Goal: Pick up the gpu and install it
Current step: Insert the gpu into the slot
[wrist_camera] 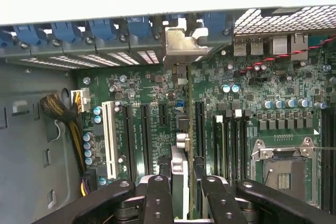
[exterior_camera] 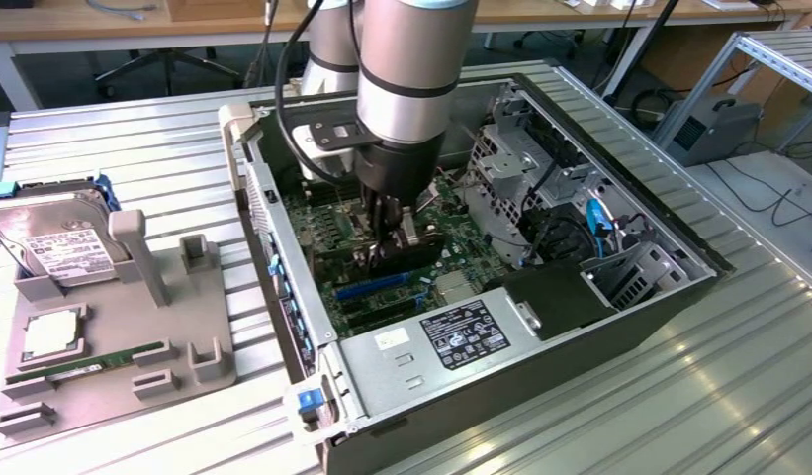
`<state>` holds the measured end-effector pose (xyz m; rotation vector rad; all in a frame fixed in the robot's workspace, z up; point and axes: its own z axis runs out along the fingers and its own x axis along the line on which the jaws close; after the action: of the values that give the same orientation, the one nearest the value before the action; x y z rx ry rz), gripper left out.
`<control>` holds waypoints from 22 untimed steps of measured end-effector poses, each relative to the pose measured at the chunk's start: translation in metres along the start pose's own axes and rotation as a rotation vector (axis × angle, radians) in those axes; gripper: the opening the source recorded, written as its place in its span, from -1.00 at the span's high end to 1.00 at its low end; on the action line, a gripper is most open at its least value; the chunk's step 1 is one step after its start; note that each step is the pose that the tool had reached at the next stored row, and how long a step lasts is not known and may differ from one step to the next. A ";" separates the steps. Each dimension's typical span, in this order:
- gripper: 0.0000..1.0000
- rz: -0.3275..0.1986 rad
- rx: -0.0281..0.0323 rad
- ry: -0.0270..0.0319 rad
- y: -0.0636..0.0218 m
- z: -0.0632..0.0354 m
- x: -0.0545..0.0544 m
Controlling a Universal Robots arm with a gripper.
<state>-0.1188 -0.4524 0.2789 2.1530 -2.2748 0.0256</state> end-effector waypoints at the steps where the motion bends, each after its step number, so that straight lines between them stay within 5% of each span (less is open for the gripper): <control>1: 0.47 0.001 0.0000 0.0003 0.0008 0.0003 0.000; 22: 0.47 0.006 0.0001 0.0013 0.0049 0.0091 0.000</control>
<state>-0.1236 -0.4525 0.2698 2.1455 -2.2807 0.0272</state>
